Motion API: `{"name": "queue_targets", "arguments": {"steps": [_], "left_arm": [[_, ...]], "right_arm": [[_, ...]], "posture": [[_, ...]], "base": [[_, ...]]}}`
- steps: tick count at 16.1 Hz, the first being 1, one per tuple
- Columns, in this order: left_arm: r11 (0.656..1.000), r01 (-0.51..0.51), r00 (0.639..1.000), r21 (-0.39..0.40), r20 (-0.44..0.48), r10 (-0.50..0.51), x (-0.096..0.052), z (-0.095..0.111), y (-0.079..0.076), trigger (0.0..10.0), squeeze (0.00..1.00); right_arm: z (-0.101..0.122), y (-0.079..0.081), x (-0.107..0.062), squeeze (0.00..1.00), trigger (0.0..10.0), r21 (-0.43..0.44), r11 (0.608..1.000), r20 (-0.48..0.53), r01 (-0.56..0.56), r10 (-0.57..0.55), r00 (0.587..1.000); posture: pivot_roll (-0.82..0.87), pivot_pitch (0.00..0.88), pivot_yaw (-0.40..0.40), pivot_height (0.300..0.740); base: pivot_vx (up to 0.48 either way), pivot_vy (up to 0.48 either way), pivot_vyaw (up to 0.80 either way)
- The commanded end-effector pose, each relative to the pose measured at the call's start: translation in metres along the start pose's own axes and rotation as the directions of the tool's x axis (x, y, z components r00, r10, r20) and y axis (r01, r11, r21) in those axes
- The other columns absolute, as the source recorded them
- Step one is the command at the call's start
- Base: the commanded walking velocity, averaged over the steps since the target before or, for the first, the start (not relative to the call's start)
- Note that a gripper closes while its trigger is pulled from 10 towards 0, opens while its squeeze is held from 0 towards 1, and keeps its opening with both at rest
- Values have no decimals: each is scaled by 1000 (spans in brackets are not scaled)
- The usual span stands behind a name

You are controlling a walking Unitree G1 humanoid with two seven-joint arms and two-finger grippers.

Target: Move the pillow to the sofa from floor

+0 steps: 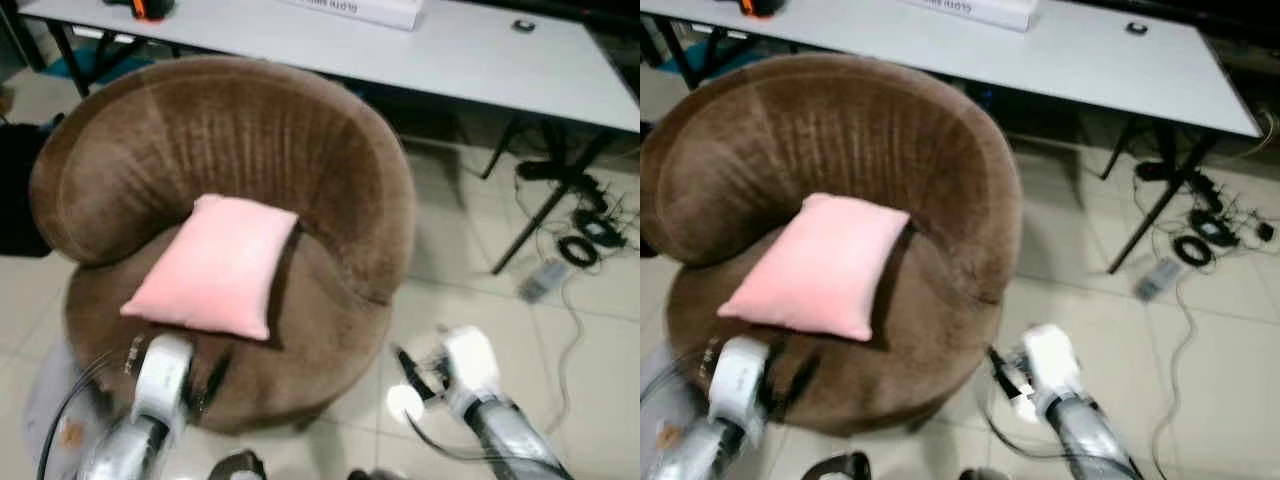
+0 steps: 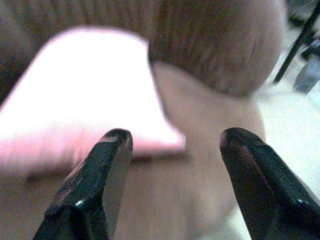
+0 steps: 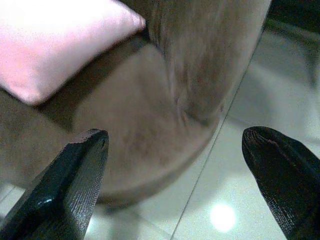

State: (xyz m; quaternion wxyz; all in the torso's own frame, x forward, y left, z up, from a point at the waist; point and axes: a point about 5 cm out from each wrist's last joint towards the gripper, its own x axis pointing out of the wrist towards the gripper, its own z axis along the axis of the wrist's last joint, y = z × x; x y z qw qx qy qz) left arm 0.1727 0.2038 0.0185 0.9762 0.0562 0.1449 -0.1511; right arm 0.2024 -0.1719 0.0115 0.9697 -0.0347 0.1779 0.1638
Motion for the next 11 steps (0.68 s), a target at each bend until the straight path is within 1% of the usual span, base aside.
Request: {"name": "queue_targets", "arguments": {"steps": [1,2,3,4,6,9,10,11], "left_arm": [[996,93,988,1,125,-92,21,30,-40,10000,0],[995,105,984,-5,142,-103,26,33,-47,10000,0],[992,130,979,-6,160,-127,31,31,-61,10000,0],[989,146,976,-2,166,-143,32,28,-68,10000,0],[986,166,972,1,168,-164,31,20,-76,10000,0],[987,161,978,9,135,-161,32,17,-86,10000,0],[986,161,979,37,123,-164,35,16,-94,10000,0],[987,151,980,48,120,-156,36,15,-97,10000,0]], "right_arm": [[5,3,2,118,10000,8,1000,40,-17,17,999],[6,5,3,110,10000,4,1000,44,-20,20,999],[7,9,5,118,10000,2,1000,52,-25,25,998],[8,11,6,118,10000,4,1000,58,-28,28,998],[8,15,8,122,10000,13,1000,71,-27,26,997],[2,18,9,129,10000,26,999,69,-21,19,997],[-1,17,9,129,10000,34,999,59,-17,15,998],[-2,17,10,125,10000,37,999,57,-15,13,998]], "posture": [[-26,89,-69,740],[-26,89,-69,740],[-37,86,-67,740],[-42,87,-64,740],[-53,88,-52,740],[-57,95,-42,740],[-57,101,-38,740],[-58,102,-36,740]], "base": [[0,0,0],[0,0,0],[0,0,0],[0,0,0],[0,0,0],[0,0,0],[0,0,0],[0,0,0]]}}
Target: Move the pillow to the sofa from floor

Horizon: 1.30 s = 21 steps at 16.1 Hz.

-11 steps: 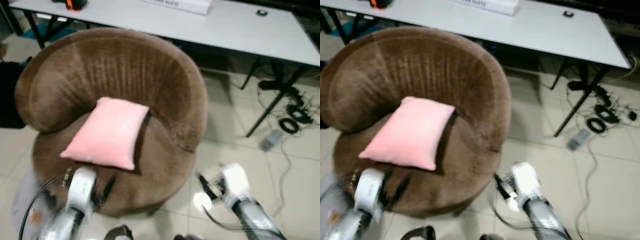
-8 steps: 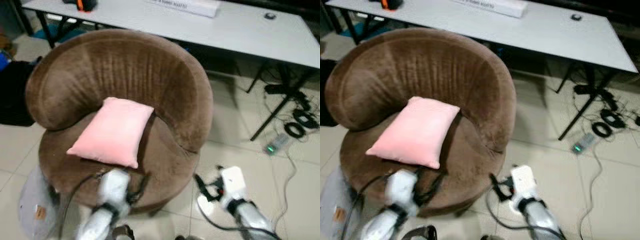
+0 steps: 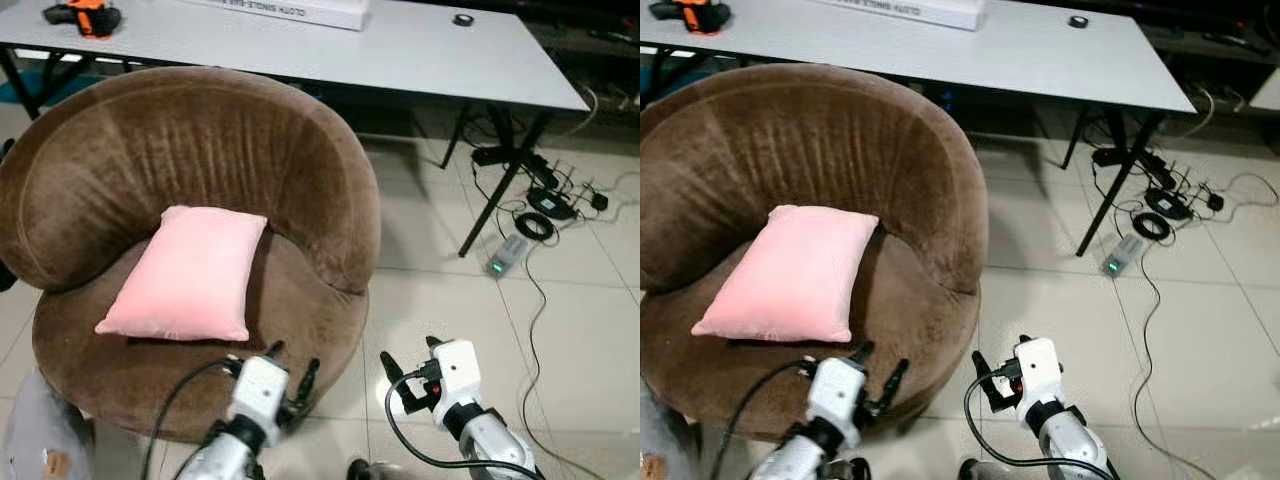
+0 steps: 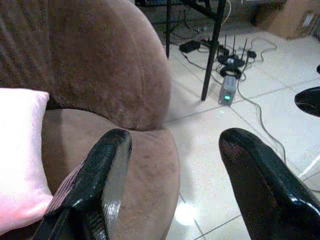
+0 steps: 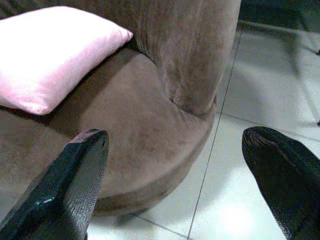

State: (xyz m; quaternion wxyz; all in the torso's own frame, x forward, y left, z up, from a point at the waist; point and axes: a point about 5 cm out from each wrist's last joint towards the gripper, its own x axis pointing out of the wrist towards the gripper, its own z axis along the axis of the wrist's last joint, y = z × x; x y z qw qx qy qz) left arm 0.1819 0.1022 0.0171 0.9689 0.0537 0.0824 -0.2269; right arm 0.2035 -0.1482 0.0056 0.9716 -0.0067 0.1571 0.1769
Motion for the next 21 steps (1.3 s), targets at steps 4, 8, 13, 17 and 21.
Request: {"name": "queue_targets", "arguments": {"steps": [4,8,13,17,21], "left_arm": [[999,-47,999,-20,-7,47,2,-10,-17,10000,0],[992,-110,993,-67,31,112,-1,-5,16,10000,0],[987,-131,990,-98,42,135,0,-7,13,10000,0],[981,-135,988,-136,50,143,4,1,17,10000,0],[976,-154,984,-154,69,166,8,5,16,10000,0]], "right_arm": [[6,-7,3,129,10000,-4,1000,18,23,-23,1000],[16,-8,7,125,10000,-4,1000,53,28,-28,998],[18,-5,8,125,10000,-16,1000,42,13,-12,999],[19,-7,8,125,10000,-13,1000,34,17,-17,999],[21,-6,7,125,10000,-8,1000,27,20,-20,999]], "posture": [[-56,95,-43,740],[-53,84,-58,740],[-49,82,-63,740],[-54,88,-64,740],[-58,89,-65,740]], "base": [[0,-360,0],[-124,-422,0],[-50,-167,0],[-69,-68,0],[-280,-227,0]]}}
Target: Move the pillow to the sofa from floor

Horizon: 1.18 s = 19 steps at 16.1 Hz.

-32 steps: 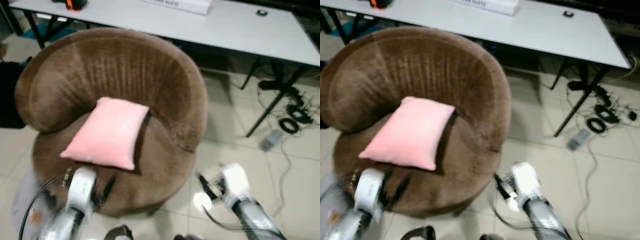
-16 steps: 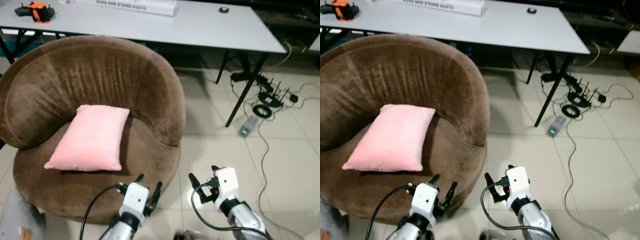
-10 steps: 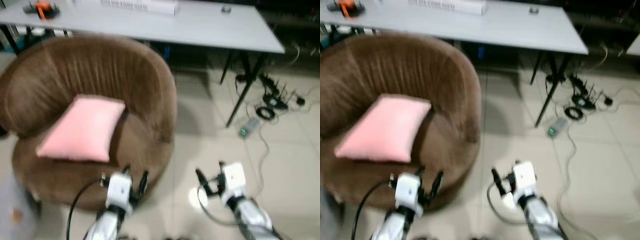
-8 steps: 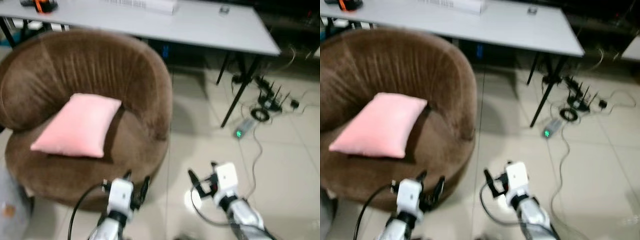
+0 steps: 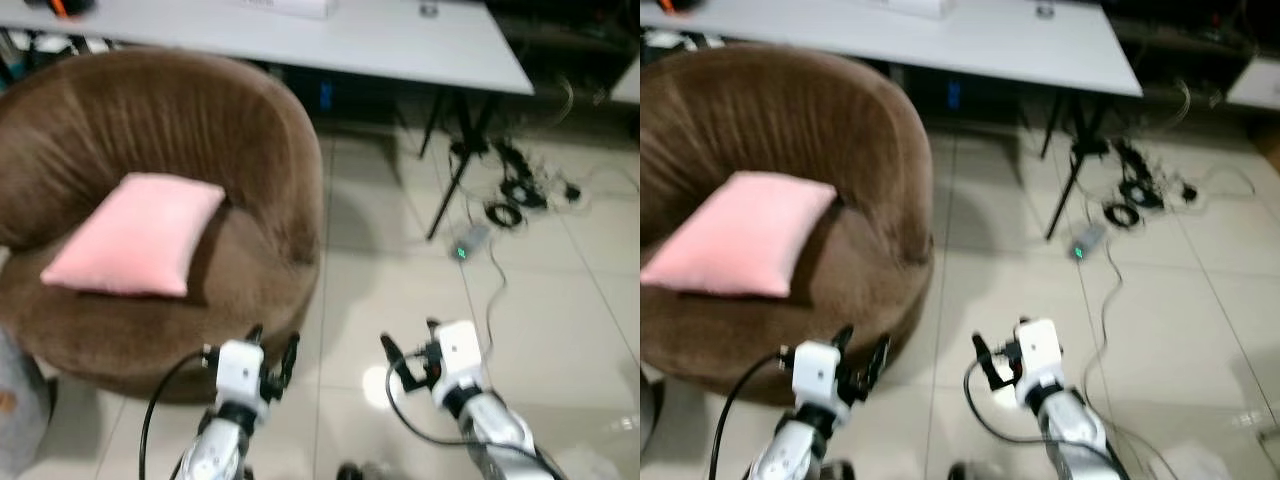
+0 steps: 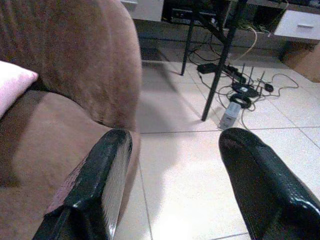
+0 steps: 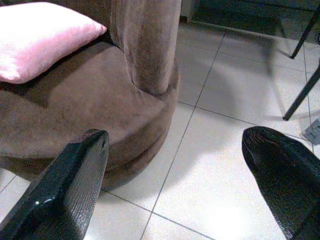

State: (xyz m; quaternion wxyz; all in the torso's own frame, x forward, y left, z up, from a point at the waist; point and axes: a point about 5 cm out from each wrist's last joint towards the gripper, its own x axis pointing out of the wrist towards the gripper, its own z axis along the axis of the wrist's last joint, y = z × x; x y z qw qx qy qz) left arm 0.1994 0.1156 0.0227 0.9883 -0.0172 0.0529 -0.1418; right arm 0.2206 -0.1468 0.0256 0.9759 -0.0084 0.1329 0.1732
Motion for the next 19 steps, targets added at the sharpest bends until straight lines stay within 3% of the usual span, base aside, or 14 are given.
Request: {"name": "queue_targets", "arguments": {"steps": [1,5,7,9,15,19], "left_arm": [[1000,22,1000,-8,1,-22,0,0,-9,10000,0],[999,6,1000,54,-18,-5,3,-2,-15,10000,0],[996,-24,999,86,-34,27,35,19,31,10000,0],[997,-41,999,71,-17,42,53,42,55,10000,0],[998,-39,999,45,14,38,58,53,46,10000,0],[999,-41,999,8,13,41,60,55,42,10000,0]], "right_arm": [[-2,-2,-3,125,10000,0,1000,-22,10,-10,1000],[0,-3,-4,129,10000,-2,1000,-31,13,-13,999],[1,-3,-4,125,10000,-3,1000,-36,11,-11,999],[1,-4,-5,125,10000,-2,1000,-42,10,-10,999],[-4,-6,-5,125,10000,0,1000,-71,8,-8,997],[-11,-9,-7,125,10000,-4,1000,-100,7,-7,995]], "posture": [[-59,89,-66,740],[-61,90,-72,740],[-61,89,-74,740],[-58,89,-79,740],[-62,91,-86,740],[-69,88,-90,740]], "base": [[0,0,0],[-77,0,0],[-480,0,0],[-478,0,0],[-437,0,0],[0,0,0]]}}
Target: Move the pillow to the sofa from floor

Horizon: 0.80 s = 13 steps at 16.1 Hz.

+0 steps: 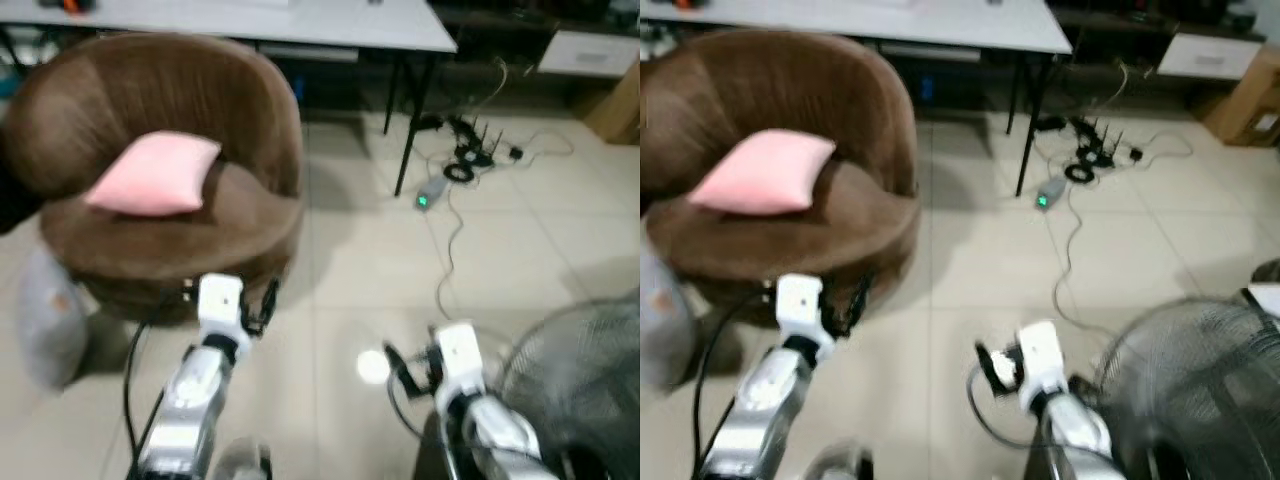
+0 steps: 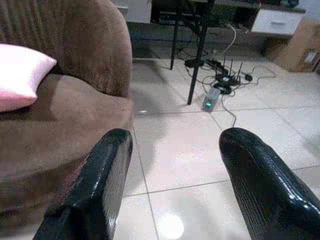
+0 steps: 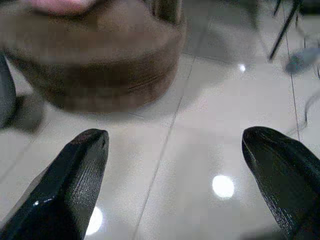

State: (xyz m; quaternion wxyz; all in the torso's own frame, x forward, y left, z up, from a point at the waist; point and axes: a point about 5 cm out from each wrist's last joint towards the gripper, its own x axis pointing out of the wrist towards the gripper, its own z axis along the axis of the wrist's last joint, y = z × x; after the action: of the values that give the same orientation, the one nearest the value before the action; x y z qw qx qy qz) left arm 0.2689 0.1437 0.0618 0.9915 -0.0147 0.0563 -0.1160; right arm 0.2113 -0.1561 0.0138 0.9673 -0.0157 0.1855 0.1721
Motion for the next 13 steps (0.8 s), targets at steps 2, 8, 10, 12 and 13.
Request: {"name": "queue_targets", "arguments": {"steps": [2,8,10,12,13], "left_arm": [[999,39,998,-17,56,-38,6,12,-7,10000,0],[998,54,996,14,66,-55,8,14,-17,10000,0],[996,53,996,-70,75,-48,14,19,-19,10000,0],[994,42,998,-103,59,-36,21,21,-20,10000,0],[994,41,998,-102,54,-35,25,22,-21,10000,0]], "right_arm": [[-7,-7,3,125,10000,-4,1000,-17,16,-16,1000],[-21,-10,2,129,10000,-8,1000,-48,15,-15,999],[-24,-14,2,129,10000,-11,1000,-45,14,-14,999],[-23,-17,2,125,10000,-11,1000,-39,20,-20,999],[-21,-18,4,122,10000,-4,1000,-32,28,-28,999]], "posture": [[-73,87,-92,740],[-77,90,-105,740],[-76,93,-109,740],[-75,92,-111,740],[-73,92,-109,740]], "base": [[0,0,0],[0,0,0],[0,0,0],[0,0,0],[0,0,0]]}}
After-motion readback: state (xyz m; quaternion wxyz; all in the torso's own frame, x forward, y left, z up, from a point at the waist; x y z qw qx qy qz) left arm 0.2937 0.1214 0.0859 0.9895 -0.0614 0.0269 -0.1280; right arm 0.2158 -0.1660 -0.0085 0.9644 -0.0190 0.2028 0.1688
